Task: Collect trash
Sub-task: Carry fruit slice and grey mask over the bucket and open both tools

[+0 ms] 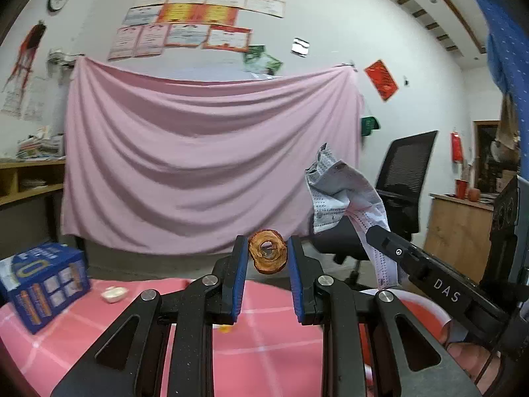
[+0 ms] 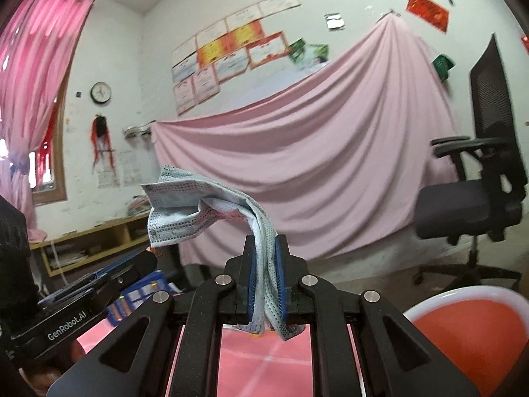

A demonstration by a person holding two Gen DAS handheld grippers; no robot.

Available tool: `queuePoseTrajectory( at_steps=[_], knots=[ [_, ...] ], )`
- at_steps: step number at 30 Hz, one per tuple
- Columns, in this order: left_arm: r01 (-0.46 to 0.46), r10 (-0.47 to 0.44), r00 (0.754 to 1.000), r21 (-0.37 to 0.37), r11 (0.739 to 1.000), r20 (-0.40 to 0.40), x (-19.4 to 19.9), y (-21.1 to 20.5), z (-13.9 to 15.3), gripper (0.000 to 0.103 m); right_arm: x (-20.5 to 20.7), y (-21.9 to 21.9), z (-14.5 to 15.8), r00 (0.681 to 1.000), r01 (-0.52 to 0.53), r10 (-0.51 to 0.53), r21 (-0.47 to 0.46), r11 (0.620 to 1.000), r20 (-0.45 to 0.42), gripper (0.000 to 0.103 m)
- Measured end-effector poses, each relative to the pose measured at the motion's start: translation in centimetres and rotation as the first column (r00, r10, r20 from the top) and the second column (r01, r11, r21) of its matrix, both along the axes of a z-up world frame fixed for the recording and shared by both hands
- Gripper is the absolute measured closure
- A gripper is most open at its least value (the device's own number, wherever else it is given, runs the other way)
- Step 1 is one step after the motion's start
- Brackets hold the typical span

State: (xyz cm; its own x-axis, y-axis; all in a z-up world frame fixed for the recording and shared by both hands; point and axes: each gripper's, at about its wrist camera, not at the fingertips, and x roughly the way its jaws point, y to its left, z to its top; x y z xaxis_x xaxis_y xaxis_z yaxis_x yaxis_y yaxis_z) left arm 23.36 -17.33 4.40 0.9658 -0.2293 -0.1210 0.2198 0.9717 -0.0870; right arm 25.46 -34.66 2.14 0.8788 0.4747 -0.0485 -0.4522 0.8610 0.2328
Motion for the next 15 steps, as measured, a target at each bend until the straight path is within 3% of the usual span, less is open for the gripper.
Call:
queuePoseTrajectory(
  at_steps=[8,15],
  knots=[
    [0.118,-0.118,0.992,0.002,0.993,-0.039,2.1,-5.4,-0.1,0.083,0.3,-5.6,-0.9,0.990,0.127,-0.124,0.050,0.991,-0.060,0.093],
    [0.183,-0.183,0.975,-0.019,0.983,-0.122,4.4,-9.1,-0.6,0.083,1.3,-9.5,-2.0,0.960,0.240,-0.227,0.059,0.969,-0.166,0.092]
  ],
)
